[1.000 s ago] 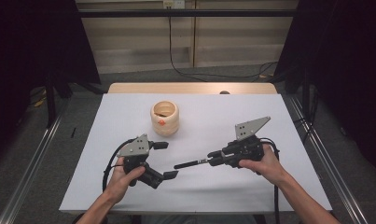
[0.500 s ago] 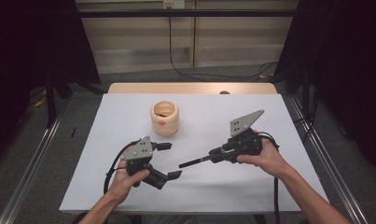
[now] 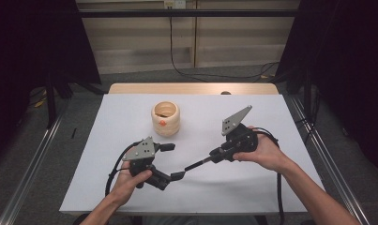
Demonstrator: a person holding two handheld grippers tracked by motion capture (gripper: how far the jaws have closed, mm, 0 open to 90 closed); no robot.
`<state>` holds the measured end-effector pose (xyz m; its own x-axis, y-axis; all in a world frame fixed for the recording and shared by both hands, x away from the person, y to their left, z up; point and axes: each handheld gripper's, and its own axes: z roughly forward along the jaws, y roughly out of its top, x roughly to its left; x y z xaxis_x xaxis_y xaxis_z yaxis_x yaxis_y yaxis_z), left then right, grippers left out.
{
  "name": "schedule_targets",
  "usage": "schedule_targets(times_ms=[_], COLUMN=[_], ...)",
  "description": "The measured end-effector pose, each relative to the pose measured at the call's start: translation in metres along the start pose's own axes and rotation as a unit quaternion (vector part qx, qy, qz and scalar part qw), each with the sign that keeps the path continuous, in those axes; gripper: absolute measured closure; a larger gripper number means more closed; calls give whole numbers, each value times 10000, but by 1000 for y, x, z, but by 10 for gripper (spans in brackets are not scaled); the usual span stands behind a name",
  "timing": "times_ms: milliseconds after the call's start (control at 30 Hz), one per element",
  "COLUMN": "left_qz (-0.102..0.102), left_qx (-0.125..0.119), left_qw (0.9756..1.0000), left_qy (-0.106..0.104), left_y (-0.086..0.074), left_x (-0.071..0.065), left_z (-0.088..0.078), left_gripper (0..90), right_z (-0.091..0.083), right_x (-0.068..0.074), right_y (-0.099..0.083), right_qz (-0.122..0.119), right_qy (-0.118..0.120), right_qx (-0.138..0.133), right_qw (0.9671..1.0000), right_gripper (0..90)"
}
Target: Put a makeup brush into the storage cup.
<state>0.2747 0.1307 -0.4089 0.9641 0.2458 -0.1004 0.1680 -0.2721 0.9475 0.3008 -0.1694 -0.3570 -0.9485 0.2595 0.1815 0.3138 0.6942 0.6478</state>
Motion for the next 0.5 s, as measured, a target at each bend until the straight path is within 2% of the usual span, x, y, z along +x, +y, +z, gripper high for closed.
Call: schedule_targets(times_ms=[233,500], left_qz=[19,-16], left_qx=[61,-12], left_qw=[9999,10000], left_qy=[91,39], left_y=[2,5], left_x=[-5,-5], left_z=[11,19], left_gripper=[58,73], right_z=[4,1], right_x=[-2,-3], right_y=[11,24], right_qz=[-16,-90], right_qy=[-23,-48], right_qx=[510,979], right_qw=[9987,9951], right_gripper=[768,768])
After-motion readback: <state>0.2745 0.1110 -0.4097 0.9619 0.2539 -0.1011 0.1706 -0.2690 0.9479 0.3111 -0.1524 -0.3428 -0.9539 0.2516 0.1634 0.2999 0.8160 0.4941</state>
